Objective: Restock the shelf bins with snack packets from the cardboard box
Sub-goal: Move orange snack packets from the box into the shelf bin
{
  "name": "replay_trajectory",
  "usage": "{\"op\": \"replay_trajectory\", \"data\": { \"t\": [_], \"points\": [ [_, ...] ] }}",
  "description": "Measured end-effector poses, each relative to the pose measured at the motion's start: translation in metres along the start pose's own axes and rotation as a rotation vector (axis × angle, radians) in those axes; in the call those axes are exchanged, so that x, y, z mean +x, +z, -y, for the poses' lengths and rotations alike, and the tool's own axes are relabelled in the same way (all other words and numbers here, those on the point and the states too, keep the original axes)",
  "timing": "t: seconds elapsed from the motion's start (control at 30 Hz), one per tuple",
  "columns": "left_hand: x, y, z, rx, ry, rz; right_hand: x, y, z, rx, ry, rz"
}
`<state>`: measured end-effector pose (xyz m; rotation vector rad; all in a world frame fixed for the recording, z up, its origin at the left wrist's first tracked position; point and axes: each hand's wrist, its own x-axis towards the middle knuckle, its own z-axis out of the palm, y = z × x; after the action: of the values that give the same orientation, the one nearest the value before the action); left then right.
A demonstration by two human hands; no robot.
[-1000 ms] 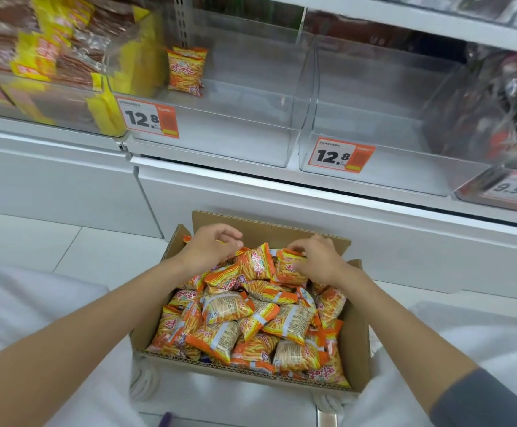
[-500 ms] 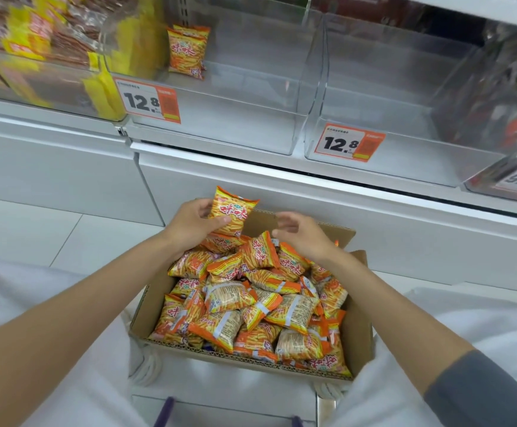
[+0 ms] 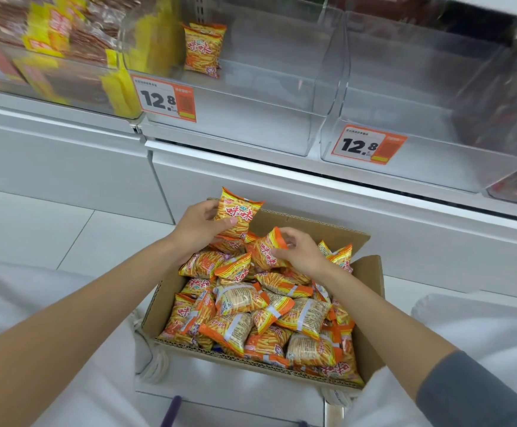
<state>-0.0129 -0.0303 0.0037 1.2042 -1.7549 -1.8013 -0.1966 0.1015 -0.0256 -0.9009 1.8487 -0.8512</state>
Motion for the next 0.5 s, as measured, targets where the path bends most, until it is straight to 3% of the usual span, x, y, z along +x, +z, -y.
{"op": "replay_trajectory", "data": {
  "t": [0.23, 0.37, 0.5],
  "points": [
    [0.000, 0.008, -0.015, -0.047, 0.061, -0.035, -0.011, -0.053, 0.048, 0.094, -0.168, -0.099],
    [0.000, 0.014, -0.028, -0.097, 0.063, 0.074, -0.017, -0.058, 0.076, 0.083, -0.243, -0.018],
    [-0.001, 0.016, -0.046, -0.156, 0.016, 0.202, -0.013, -0.051, 0.093, 0.077, -0.291, -0.066]
  ]
}}
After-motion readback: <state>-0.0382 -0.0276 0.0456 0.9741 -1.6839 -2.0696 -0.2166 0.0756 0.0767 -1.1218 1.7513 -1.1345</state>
